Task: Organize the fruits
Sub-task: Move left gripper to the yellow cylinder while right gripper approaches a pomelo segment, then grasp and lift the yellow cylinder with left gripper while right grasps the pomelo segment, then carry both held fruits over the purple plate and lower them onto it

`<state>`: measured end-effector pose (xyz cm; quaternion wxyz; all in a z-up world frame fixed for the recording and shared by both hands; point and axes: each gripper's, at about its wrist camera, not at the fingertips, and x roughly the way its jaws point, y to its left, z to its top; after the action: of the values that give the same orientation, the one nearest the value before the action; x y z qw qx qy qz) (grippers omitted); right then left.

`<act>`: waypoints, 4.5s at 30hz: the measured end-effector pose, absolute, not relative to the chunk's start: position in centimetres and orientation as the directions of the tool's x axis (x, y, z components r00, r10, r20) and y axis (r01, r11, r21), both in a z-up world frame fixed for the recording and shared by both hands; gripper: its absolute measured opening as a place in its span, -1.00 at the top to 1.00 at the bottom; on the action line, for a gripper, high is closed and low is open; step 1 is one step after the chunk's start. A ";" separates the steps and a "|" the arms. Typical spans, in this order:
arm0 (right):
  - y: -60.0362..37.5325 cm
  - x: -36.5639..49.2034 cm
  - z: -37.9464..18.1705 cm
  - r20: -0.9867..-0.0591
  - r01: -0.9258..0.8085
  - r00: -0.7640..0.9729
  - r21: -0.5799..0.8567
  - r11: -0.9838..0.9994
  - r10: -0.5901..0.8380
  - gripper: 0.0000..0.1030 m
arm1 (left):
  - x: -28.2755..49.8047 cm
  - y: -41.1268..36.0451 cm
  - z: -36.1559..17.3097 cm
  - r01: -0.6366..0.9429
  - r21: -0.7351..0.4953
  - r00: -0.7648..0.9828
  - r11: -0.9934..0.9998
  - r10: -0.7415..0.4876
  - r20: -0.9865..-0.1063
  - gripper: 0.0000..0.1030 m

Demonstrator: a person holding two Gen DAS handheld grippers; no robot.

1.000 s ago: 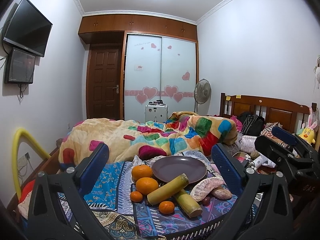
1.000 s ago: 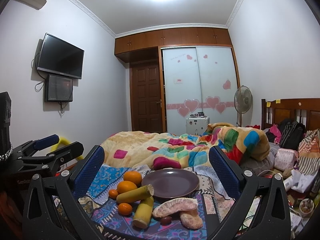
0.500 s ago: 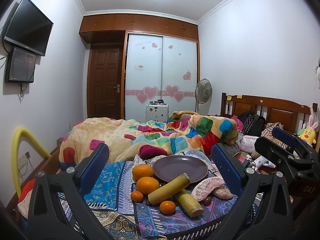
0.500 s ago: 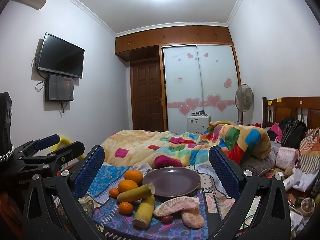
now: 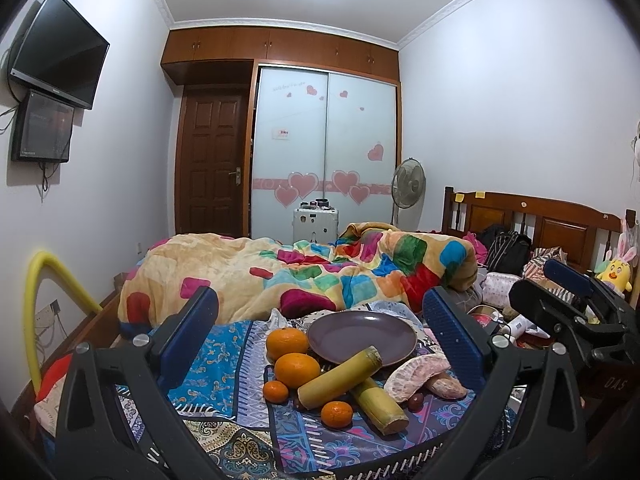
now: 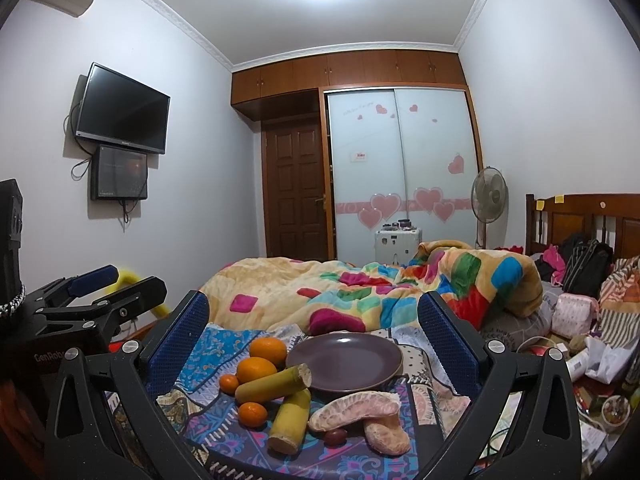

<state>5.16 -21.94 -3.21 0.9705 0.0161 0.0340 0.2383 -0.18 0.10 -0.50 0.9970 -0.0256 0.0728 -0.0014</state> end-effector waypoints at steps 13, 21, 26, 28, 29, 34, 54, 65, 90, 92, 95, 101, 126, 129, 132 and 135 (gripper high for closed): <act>-23.0 9.1 -6.8 -0.228 -0.404 0.887 0.041 0.914 0.403 -1.00 | 2.6 0.5 -3.1 -0.016 -0.046 0.967 0.999 0.004 -0.257 -1.00; -25.8 12.6 -10.8 -0.389 -0.360 0.850 0.067 0.931 0.356 -1.00 | 6.5 0.7 -7.8 -0.005 -0.066 0.905 0.998 -0.023 -0.426 -1.00; -26.1 13.6 -12.4 -0.467 -0.358 0.815 0.060 0.932 0.343 -1.00 | 8.7 0.3 -10.3 0.004 -0.061 0.866 0.998 -0.034 -0.498 -0.98; -25.9 14.2 -13.0 -0.490 -0.364 0.802 0.055 0.930 0.343 -1.00 | 9.5 0.2 -10.9 0.015 -0.064 0.849 0.998 -0.047 -0.526 -0.77; -25.9 14.4 -13.3 -0.499 -0.370 0.794 0.054 0.927 0.346 -1.00 | 9.8 0.1 -11.2 0.021 -0.063 0.841 0.998 -0.052 -0.539 -0.72; -25.1 15.6 -14.0 -0.535 -0.411 0.760 0.046 0.910 0.370 -1.00 | 11.6 -0.6 -12.0 0.068 -0.028 0.811 0.997 -0.071 -0.580 -0.46; -22.9 18.3 -16.4 -0.629 -0.523 0.671 -0.028 0.852 0.392 -0.47 | 16.3 -3.4 -13.1 0.211 0.222 0.761 0.952 -0.017 -0.649 -0.21; -22.2 18.8 -16.2 -0.629 -0.558 0.655 -0.030 0.830 0.418 0.01 | 19.7 -3.8 -12.2 0.291 0.203 0.700 0.935 -0.064 -0.711 -0.12; -24.7 17.3 -15.8 -0.628 -0.531 0.658 0.002 0.847 0.414 0.22 | 19.7 -2.2 -9.1 0.258 0.045 0.694 0.965 -0.153 -0.703 0.29; -24.7 16.8 -15.5 -0.627 -0.524 0.669 -0.017 0.851 0.399 0.22 | 19.0 -2.0 -8.7 0.250 0.038 0.703 0.967 -0.155 -0.694 0.29; -24.9 16.0 -14.8 -0.619 -0.518 0.681 -0.030 0.855 0.391 0.22 | 18.1 -1.6 -7.9 0.238 0.030 0.713 0.971 -0.154 -0.684 0.31; -24.9 15.0 -13.6 -0.595 -0.511 0.705 -0.051 0.858 0.385 0.22 | 16.3 -0.8 -6.2 0.221 0.004 0.739 0.975 -0.165 -0.653 0.31; -21.1 19.9 -9.2 -0.422 -0.502 0.809 -0.136 0.854 0.409 0.22 | 20.0 -2.7 -4.7 0.221 -0.071 0.751 0.973 -0.216 -0.623 0.31; -20.3 21.4 -9.9 -0.439 -0.512 0.801 -0.148 0.846 0.408 0.22 | 21.3 -2.7 -5.4 0.224 -0.080 0.731 0.971 -0.221 -0.646 0.31; -19.6 23.1 -10.6 -0.465 -0.526 0.783 -0.143 0.838 0.412 0.22 | 22.8 -2.6 -6.2 0.227 -0.106 0.703 0.968 -0.238 -0.670 0.31; -19.2 24.8 -11.2 -0.493 -0.536 0.766 -0.136 0.833 0.412 0.22 | 24.6 -2.1 -7.1 0.224 -0.167 0.670 0.960 -0.276 -0.689 0.31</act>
<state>24.81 -19.18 -11.19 0.9299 -0.1358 0.2277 0.2549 24.63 -2.10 -7.08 0.9131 -0.0340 0.3826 -0.1370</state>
